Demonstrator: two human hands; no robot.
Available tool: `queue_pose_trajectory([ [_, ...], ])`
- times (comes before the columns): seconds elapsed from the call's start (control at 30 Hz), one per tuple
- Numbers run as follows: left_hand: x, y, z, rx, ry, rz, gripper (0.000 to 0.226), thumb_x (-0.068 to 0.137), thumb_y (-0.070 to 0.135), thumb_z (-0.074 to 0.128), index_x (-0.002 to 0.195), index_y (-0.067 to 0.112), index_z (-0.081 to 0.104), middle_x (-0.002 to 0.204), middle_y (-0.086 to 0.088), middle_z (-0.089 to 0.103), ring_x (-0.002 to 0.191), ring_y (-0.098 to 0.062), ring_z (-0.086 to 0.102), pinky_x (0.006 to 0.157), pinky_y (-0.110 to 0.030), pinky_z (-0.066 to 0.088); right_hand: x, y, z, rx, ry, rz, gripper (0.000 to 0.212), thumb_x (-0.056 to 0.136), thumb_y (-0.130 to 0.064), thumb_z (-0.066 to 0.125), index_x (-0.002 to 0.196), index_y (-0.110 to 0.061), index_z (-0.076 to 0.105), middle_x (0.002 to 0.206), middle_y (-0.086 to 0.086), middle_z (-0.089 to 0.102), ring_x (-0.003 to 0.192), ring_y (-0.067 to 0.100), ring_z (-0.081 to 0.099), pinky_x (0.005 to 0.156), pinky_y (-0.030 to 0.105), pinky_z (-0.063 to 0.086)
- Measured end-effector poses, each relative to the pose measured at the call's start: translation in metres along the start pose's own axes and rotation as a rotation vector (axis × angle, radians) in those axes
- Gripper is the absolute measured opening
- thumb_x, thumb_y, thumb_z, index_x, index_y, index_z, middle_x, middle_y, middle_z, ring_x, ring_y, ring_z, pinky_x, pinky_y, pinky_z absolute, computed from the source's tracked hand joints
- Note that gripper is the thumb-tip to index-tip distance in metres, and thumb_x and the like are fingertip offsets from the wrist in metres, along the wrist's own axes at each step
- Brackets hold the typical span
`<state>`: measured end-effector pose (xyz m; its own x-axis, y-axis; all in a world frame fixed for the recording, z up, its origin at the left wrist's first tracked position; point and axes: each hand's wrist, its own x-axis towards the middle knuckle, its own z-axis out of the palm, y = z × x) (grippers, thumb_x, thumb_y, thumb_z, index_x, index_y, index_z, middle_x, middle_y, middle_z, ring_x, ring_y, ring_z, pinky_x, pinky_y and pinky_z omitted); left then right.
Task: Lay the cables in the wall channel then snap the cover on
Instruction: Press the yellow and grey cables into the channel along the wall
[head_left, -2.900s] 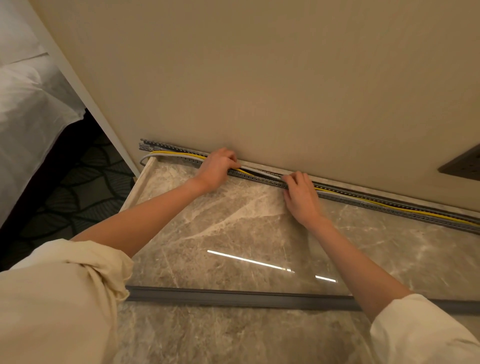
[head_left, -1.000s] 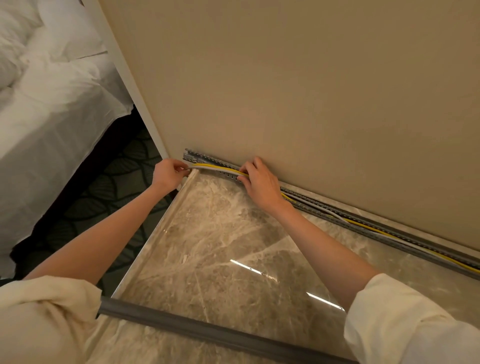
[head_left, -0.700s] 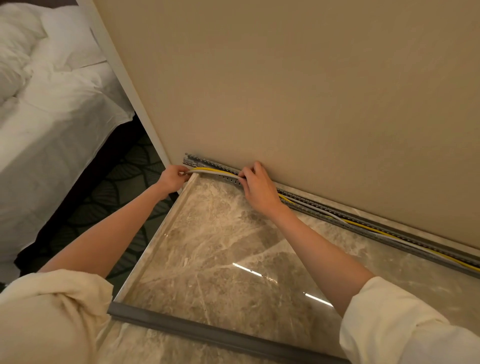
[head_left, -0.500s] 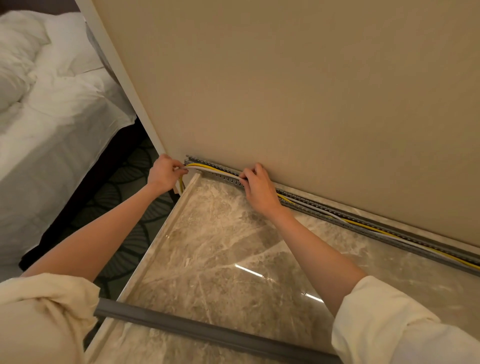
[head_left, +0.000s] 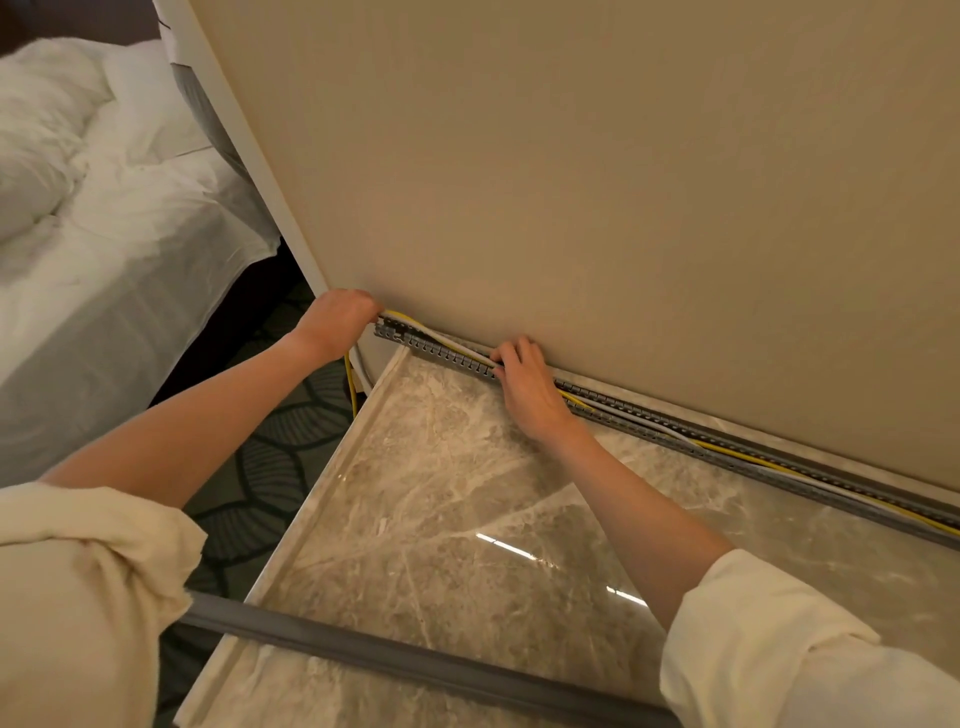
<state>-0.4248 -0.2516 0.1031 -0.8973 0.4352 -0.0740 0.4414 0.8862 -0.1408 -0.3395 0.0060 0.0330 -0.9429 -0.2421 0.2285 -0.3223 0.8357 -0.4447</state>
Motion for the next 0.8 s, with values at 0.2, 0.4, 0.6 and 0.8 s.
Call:
queue_pose_trajectory([
  [0.2,0.004,-0.001,0.007,0.155,-0.041,0.07,0.029,0.085,-0.011,0.048,0.108,0.003,0.059,0.097,-0.017,0.065,0.089,-0.036,0.064,0.078,-0.043,0.053,-0.004,0.003,-0.001,-0.065,-0.046,-0.043,0.044,0.084,0.012,0.052,0.12,-0.012,0.045,0.106,0.011,0.044,0.098,0.021,0.039,0.08,0.028,0.04],
  [0.4,-0.005,-0.004,0.013,0.113,-0.063,0.087,0.028,0.086,-0.006,0.053,0.112,0.003,0.057,0.096,-0.016,0.065,0.087,-0.033,0.064,0.077,-0.04,0.054,-0.003,0.005,-0.001,-0.064,-0.049,-0.061,0.046,0.081,0.014,0.054,0.119,-0.011,0.048,0.104,0.01,0.043,0.095,0.022,0.041,0.078,0.031,0.046],
  [0.6,-0.006,-0.006,0.009,-0.071,0.04,0.057,0.026,0.089,-0.004,0.051,0.112,0.002,0.061,0.101,-0.018,0.065,0.09,-0.034,0.063,0.077,-0.045,0.053,-0.003,0.004,-0.002,-0.048,-0.034,-0.065,0.039,0.082,0.012,0.055,0.115,-0.008,0.053,0.103,0.012,0.044,0.096,0.024,0.042,0.079,0.03,0.044],
  [0.8,-0.009,0.007,0.002,-0.199,0.179,0.177,0.021,0.084,-0.005,0.058,0.1,0.001,0.07,0.101,-0.019,0.066,0.088,-0.035,0.063,0.073,-0.045,0.055,-0.003,0.004,-0.002,-0.059,-0.026,-0.066,0.038,0.083,0.012,0.056,0.115,-0.007,0.053,0.106,0.012,0.046,0.098,0.025,0.042,0.081,0.031,0.045],
])
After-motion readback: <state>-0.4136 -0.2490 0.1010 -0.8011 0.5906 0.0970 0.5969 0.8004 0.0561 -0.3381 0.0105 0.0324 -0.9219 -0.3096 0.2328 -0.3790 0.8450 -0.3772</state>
